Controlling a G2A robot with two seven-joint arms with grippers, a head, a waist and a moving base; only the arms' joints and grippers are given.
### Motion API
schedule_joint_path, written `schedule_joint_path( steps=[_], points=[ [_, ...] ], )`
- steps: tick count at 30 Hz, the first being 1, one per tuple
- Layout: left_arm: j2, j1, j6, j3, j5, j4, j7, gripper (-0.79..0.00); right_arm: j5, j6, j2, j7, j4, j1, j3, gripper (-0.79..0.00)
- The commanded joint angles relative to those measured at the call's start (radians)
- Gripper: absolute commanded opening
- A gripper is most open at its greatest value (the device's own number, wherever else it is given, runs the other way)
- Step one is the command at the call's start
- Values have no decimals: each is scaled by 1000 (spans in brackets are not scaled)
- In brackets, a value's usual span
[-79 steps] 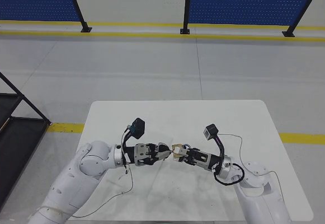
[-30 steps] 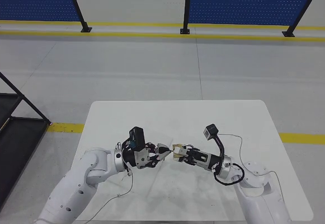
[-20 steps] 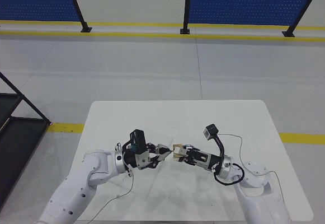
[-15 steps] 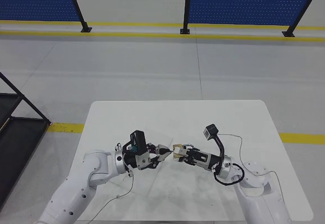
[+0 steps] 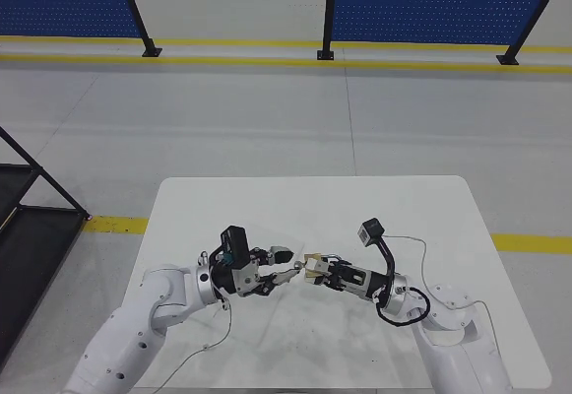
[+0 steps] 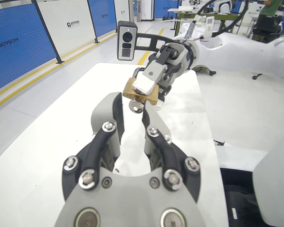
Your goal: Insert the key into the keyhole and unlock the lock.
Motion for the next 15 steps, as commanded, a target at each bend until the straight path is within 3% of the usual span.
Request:
schedule_joint_path(
  steps=[1, 11, 15],
  points=[
    [5, 24, 2, -32, -5, 0, 6, 0, 0, 0, 0, 0, 0, 0, 0, -785],
    [27, 159, -16, -227, -78, 19, 85, 0, 0, 0, 0, 0, 0, 0, 0, -785],
    [30, 189, -44, -245, -156, 53, 59, 0, 0, 0, 0, 0, 0, 0, 0, -785]
  ],
)
